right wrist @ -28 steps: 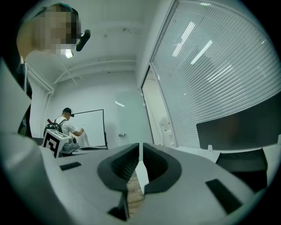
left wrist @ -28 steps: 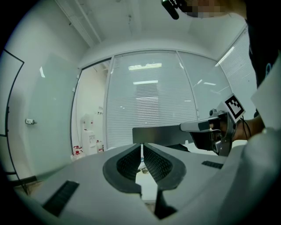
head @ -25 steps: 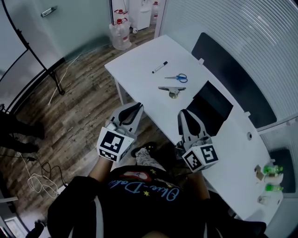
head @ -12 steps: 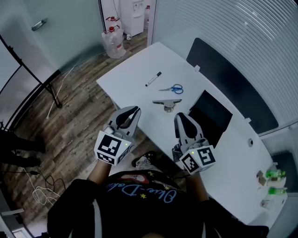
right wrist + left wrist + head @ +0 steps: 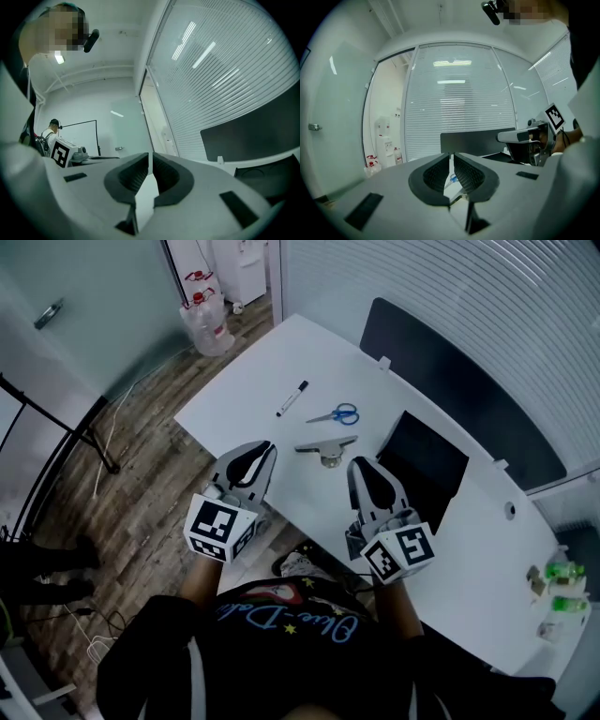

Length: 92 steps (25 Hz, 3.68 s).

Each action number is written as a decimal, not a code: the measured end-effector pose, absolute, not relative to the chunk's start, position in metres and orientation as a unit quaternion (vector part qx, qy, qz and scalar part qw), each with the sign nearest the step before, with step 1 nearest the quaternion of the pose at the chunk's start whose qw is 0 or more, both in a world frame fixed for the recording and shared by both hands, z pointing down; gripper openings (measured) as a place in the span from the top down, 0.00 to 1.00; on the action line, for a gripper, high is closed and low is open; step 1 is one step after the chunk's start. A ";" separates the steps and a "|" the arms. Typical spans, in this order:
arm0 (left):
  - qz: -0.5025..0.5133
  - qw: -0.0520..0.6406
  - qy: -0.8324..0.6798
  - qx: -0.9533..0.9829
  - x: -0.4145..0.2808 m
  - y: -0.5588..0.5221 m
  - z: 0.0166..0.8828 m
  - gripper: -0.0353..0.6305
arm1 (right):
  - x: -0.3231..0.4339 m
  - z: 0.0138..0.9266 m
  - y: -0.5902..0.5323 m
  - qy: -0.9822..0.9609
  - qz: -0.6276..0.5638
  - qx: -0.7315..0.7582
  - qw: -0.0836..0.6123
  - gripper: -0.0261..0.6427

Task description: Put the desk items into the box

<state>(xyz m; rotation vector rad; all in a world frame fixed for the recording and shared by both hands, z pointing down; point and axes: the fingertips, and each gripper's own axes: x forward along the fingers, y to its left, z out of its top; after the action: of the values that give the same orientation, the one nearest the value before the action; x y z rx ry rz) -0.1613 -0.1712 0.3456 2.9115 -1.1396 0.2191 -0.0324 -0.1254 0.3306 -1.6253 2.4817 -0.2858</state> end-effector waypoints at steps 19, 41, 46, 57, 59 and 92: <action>0.109 0.020 -0.333 0.936 -0.144 -0.245 0.374 0.82 | -0.010 0.348 -0.179 0.806 -0.109 -0.574 0.096 0.93; 0.156 0.031 -0.290 0.944 -0.112 -0.286 0.407 0.76 | 0.011 0.348 -0.187 0.791 -0.109 -0.591 0.114 0.93; 0.184 0.038 -0.279 0.942 -0.107 -0.304 0.428 0.76 | 0.018 0.354 -0.193 0.783 -0.118 -0.601 0.111 0.93; 0.234 0.065 -0.268 0.932 -0.100 -0.352 0.477 0.75 | 0.027 0.370 -0.217 0.763 -0.145 -0.620 0.112 0.93; 0.240 0.069 -0.268 0.930 -0.098 -0.362 0.484 0.75 | 0.029 0.373 -0.220 0.759 -0.149 -0.624 0.112 0.93; 0.378 0.150 -0.224 0.886 -0.078 -0.422 0.594 0.72 | 0.058 0.393 -0.252 0.714 -0.182 -0.667 0.107 0.93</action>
<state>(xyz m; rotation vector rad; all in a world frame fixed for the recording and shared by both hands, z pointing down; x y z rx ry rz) -0.0783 -0.4216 0.5941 2.5453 -0.6428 1.0860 0.0578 -0.2524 0.3935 -1.9636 2.1035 -0.5371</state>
